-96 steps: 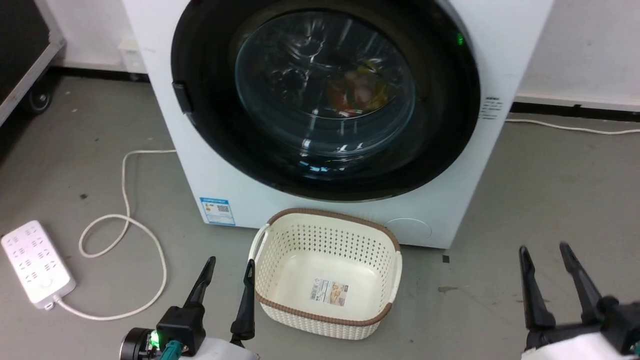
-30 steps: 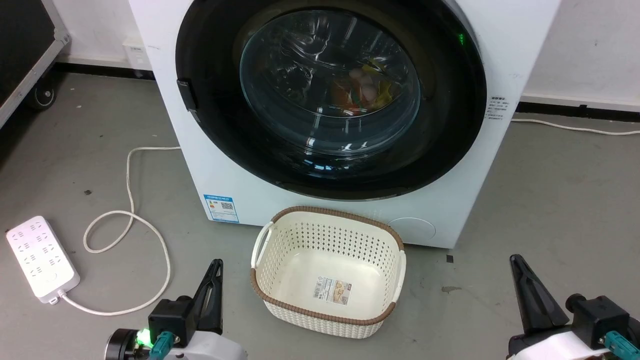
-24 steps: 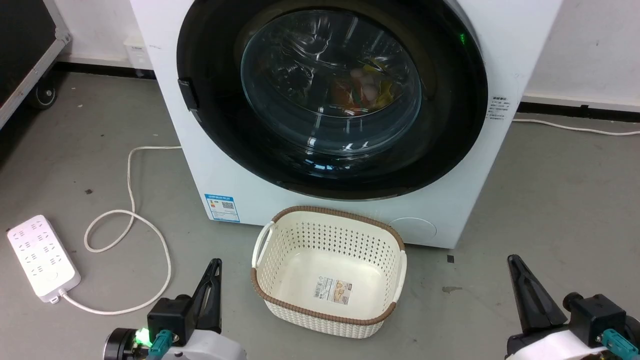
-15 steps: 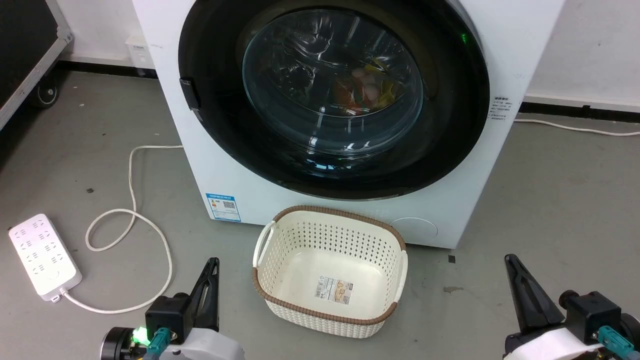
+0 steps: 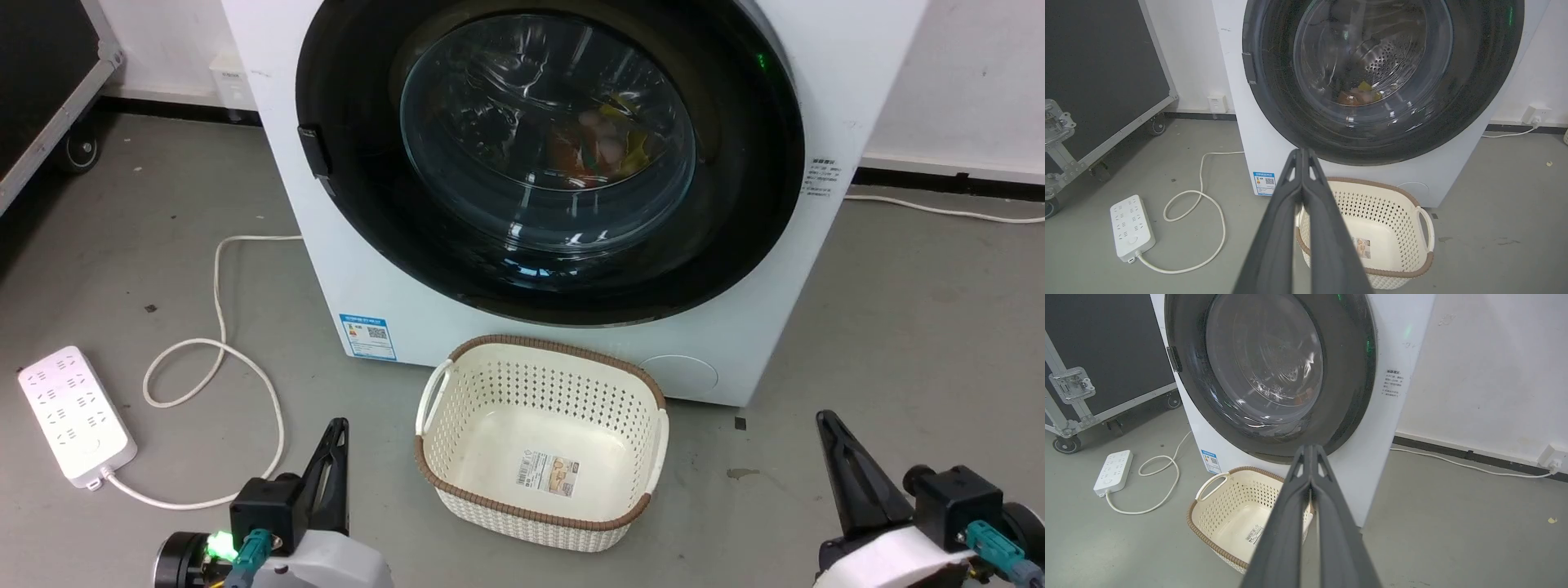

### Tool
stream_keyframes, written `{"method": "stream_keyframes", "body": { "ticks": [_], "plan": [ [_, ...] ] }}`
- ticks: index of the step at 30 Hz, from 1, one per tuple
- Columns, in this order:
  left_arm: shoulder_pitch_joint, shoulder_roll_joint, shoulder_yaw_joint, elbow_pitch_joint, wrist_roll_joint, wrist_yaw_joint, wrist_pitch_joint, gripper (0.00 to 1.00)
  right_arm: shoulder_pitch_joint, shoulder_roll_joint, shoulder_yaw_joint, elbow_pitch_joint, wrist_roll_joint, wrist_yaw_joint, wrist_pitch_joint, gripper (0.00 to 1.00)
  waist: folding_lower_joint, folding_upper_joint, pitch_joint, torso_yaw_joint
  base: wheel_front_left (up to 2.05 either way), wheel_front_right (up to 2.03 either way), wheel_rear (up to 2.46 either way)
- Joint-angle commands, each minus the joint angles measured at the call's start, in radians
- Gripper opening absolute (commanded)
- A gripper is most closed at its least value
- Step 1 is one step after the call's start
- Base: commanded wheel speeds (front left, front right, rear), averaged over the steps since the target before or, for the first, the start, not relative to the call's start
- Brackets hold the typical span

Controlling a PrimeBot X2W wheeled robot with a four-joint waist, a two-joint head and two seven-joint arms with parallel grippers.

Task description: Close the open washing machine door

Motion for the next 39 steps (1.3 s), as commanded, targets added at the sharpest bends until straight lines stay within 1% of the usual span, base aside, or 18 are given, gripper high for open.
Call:
{"method": "stream_keyframes", "body": {
  "ticks": [1, 39],
  "plan": [
    [-0.010, 0.000, 0.004, -0.006, 0.008, 0.004, 0.008, 0.00, -0.011, 0.005, 0.002, -0.007, -0.007, 0.000, 0.008, 0.00, 0.0000, 0.0000, 0.000, 0.000, 0.00, 0.00, 0.00],
    [-0.015, -0.003, 0.048, -0.049, 0.043, 0.011, 0.085, 0.00, -0.034, 0.007, 0.027, -0.012, -0.032, -0.001, 0.086, 0.00, 0.0000, 0.0000, 0.004, 0.016, 0.00, 0.00, 0.00]
  ]
}}
